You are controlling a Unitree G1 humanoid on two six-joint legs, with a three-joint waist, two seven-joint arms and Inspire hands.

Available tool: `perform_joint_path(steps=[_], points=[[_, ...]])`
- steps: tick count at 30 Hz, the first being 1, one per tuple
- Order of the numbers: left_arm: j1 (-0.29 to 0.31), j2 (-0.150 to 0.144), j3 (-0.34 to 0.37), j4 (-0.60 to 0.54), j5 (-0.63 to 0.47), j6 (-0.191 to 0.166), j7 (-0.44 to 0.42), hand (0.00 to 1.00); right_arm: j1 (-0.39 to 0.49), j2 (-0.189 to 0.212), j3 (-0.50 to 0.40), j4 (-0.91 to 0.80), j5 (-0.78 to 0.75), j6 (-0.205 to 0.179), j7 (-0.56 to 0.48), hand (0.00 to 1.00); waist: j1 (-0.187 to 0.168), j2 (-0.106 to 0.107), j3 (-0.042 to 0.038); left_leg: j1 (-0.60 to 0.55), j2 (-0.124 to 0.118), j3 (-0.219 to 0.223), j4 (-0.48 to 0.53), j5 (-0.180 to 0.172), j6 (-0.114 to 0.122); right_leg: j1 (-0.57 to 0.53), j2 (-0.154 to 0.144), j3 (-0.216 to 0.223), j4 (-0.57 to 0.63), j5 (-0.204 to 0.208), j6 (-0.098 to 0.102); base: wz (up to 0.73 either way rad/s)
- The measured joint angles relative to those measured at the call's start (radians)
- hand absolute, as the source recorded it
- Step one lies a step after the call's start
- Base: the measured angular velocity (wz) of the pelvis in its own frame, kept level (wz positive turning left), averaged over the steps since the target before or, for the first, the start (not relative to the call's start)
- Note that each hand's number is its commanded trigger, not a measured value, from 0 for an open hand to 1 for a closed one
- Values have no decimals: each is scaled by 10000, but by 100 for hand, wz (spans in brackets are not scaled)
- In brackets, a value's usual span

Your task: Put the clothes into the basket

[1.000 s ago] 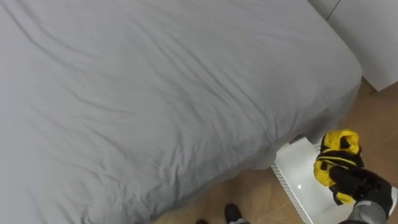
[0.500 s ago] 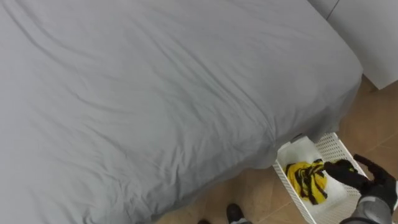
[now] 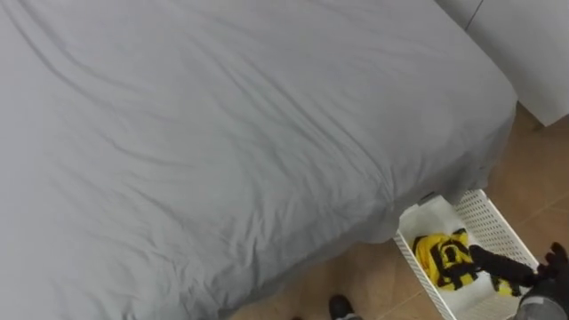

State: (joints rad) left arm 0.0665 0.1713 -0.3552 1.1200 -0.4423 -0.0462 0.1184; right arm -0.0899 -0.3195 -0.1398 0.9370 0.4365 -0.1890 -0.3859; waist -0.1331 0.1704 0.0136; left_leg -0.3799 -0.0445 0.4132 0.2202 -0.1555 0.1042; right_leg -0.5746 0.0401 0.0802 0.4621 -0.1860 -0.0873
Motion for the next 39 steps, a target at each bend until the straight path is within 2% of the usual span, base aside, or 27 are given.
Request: perform_joint_path(steps=[4, 5, 6, 8, 9, 11, 12, 13, 14, 15, 16, 19, 20, 23, 27, 34, 37, 39], points=[[373, 6, 306, -30, 122, -86, -281, 0, 537, 7, 153, 58, -94, -177, 369, 0, 70, -17, -6, 741, 35, -79, -152, 7, -14, 898, 2, -147, -357, -40, -18, 6], [491, 11, 380, -42, 119, -159, -352, 0, 696, 14, 335, 252, -87, -198, 463, 0, 37, -73, 7, 1039, 11, -179, -224, 6, -16, 1208, -31, -239, -395, -114, -20, 21], [550, 10, 380, -43, 123, -234, -365, 0, 795, 20, 397, 368, -88, -196, 545, 0, 22, -163, 64, 1174, 9, -235, -251, 5, -17, 1382, -44, -305, -456, -140, -20, 30], [723, 10, 407, -154, 292, -328, -407, 0, 1324, 208, 400, 784, -93, -113, 834, 0, 7, -216, 10, 1727, 3, -719, -339, 1, -27, 2221, -91, -691, -852, -182, -23, 44], [775, 12, 431, -205, 471, -343, -407, 0, 1483, 292, 403, 814, -93, -57, 881, 0, 6, -267, 10, 1874, -1, -827, -348, 4, -32, 2441, -112, -795, -950, -192, -30, 47], [936, -11, 724, -232, 1071, -451, -410, 0, 1862, 706, 530, 1499, -90, 88, 1182, 0, -14, -612, -40, 2433, -7, -1217, -397, 9, -53, 3283, -153, -1186, -1374, -213, -48, 48], [947, -12, 814, -249, 1122, -471, -402, 0, 1940, 784, 640, 1667, -59, 145, 1279, 0, -7, -737, -62, 2561, -11, -1267, -412, 8, -55, 3478, -168, -1277, -1445, -233, -56, 53], [1008, -16, 1021, -306, 1335, -476, -365, 0, 2100, 950, 779, 1964, 12, 252, 1488, 0, 29, -956, -86, 2840, -15, -1432, -461, 2, -68, 3842, -177, -1487, -1667, -240, -59, 50], [1016, -37, 1221, -329, 1641, -469, -347, 0, 2233, 1145, 800, 2054, 96, 430, 1628, 0, 45, -1154, -165, 3052, -10, -1584, -534, -2, -76, 4204, -177, -1683, -1952, -212, -60, 51], [1032, -54, 1283, -327, 1740, -468, -339, 0, 2273, 1227, 801, 2089, 121, 497, 1707, 0, 45, -1218, -197, 3134, -11, -1676, -540, -5, -81, 4377, -175, -1775, -2096, -184, -58, 43], [1031, -108, 1422, -318, 1856, -455, -301, 0, 2279, 1347, 860, 2229, 211, 588, 1883, 0, 67, -1391, -183, 3301, -14, -1789, -544, -17, -100, 4738, -175, -1908, -2337, -128, -42, 30], [1016, -270, 1598, -319, 2206, -438, -147, 0, 2273, 1458, 1089, 2602, 265, 802, 2161, 0, 247, -1549, -185, 3638, -48, -2060, -560, -83, -193, 5340, -178, -2172, -2788, -16, 26, 31], [988, -277, 1600, -320, 2219, -441, -147, 0, 2254, 1552, 1088, 2658, 249, 848, 2232, 0, 313, -1634, -138, 3750, -74, -2113, -580, -86, -196, 5510, -198, -2250, -2869, -17, 46, 29], [992, -335, 1896, -315, 2646, -453, -154, 0, 2121, 1755, 1092, 2688, 67, 967, 2514, 0, 334, -1686, -117, 3851, -122, -2318, -642, -86, -196, 5770, -227, -2482, -2995, -22, 86, 25], [944, -380, 2008, -309, 2981, -467, -156, 0, 1918, 1776, 1213, 2704, -117, 1051, 2839, 0, 415, -1720, -99, 3919, -152, -2559, -698, -86, -195, 5933, -237, -2704, -3110, -26, 94, 19], [680, -535, 2764, -72, 3195, -513, -248, 0, 1659, 1797, 1578, 2738, -118, 1263, 3449, 0, 882, -1931, -10, 4079, -181, -2769, -695, -88, -194, 6240, -234, -2840, -3206, -46, 96, 7], [616, -685, 3058, -11, 3237, -645, -269, 0, 1566, 1827, 1649, 2735, -102, 1264, 3625, 0, 1146, -1970, -10, 4133, -195, -2826, -689, -88, -194, 6280, -236, -2861, -3257, -49, 102, 5], [647, -704, 3111, -10, 3253, -677, -268, 0, 1505, 1876, 1896, 2731, -109, 1266, 3710, 0, 1181, -2011, -18, 4129, -209, -2933, -689, -88, -193, 6313, -237, -2930, -3245, -48, 102, 8]])
